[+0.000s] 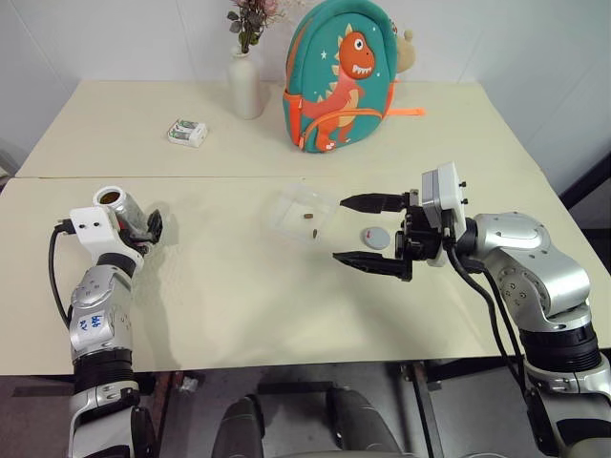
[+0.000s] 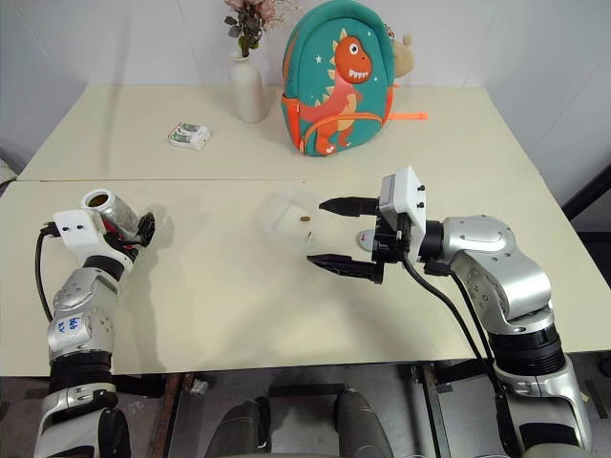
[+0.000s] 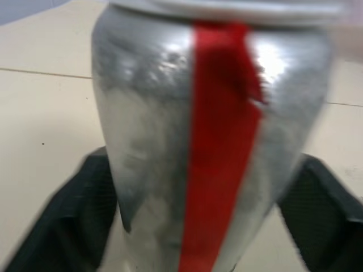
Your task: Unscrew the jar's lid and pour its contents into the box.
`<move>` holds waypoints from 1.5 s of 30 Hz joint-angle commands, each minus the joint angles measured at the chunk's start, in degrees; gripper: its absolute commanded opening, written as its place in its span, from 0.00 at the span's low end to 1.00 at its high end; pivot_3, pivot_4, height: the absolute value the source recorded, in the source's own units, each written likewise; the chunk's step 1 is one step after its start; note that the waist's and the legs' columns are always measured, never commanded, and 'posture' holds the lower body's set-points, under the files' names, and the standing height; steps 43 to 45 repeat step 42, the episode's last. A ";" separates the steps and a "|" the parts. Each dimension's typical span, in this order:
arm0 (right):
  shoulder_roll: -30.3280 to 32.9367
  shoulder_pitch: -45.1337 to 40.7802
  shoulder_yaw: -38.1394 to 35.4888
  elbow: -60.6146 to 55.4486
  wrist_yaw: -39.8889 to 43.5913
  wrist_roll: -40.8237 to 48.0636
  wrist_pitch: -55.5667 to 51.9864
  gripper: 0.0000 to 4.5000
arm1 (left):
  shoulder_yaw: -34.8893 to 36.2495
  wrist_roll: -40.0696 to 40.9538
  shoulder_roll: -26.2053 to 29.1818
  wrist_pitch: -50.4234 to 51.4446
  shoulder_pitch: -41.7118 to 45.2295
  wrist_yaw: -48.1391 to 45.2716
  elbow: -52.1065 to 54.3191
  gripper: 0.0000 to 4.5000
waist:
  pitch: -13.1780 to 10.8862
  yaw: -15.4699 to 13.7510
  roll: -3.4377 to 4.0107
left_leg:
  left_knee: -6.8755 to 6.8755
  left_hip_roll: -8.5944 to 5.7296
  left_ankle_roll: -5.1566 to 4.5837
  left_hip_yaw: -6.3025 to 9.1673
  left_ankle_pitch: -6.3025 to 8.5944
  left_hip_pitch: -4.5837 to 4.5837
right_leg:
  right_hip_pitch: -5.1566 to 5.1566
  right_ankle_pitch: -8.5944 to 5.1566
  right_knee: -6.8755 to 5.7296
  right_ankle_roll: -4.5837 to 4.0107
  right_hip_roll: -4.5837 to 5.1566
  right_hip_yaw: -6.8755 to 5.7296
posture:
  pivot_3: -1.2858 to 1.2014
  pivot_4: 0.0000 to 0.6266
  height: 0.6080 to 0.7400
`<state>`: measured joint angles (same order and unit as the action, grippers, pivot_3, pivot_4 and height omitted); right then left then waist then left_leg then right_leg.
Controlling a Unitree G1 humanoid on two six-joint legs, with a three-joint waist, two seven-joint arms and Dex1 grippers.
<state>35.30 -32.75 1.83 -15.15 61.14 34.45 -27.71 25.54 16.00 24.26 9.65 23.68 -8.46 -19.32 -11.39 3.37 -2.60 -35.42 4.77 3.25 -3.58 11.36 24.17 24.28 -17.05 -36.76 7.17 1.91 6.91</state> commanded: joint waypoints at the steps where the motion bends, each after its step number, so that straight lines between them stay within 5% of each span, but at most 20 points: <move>1: -0.15 -0.87 -1.39 -1.05 -0.34 1.02 0.09 1.00 | 0.99 0.97 1.10 -0.10 -0.06 -0.38 0.87 0.99 | 0.00 0.00 0.00 | 0.02 0.00 0.00 0.00 0.00 0.00 | 0.01 0.00 0.00 0.00 0.00 0.00 | 0.52 0.24 1.00; 15: 0.99 1.15 -1.90 -2.22 0.57 2.15 -0.98 1.00 | 0.56 -4.52 10.83 7.27 -20.84 -5.23 29.52 0.99 | 0.01 0.48 -0.02 | 0.42 0.09 0.17 -0.05 0.12 0.03 | 0.16 -0.21 0.23 -0.37 0.02 -0.05 | 0.52 0.24 1.00; 20: 1.81 2.31 -3.31 -2.80 0.15 1.92 -0.12 1.00 | -1.98 0.37 15.64 1.07 -28.08 -20.16 39.90 0.99 | 0.01 1.05 -0.04 | 0.43 0.09 0.17 -0.12 0.16 0.06 | 0.15 -0.51 0.35 -0.93 0.09 -0.03 | 0.52 0.24 1.00; 32: 5.52 4.07 -3.29 3.04 4.57 -3.46 5.87 1.00 | -12.45 5.02 21.05 -10.00 -11.01 -46.38 26.24 0.99 | 0.01 1.41 -0.04 | 0.61 -0.05 -0.01 -0.22 0.16 0.05 | -0.08 -0.44 0.93 -1.04 0.37 -0.19 | 0.52 0.24 1.00; 45: 6.91 6.70 -8.12 0.16 1.10 -1.39 3.53 1.00 | -12.63 6.04 22.66 -8.87 -7.65 -51.69 23.93 0.99 | 0.01 1.40 -0.03 | 0.72 0.01 -0.06 -0.20 0.23 0.05 | 0.03 -0.11 0.76 0.01 0.25 -0.20 | 0.52 0.24 1.00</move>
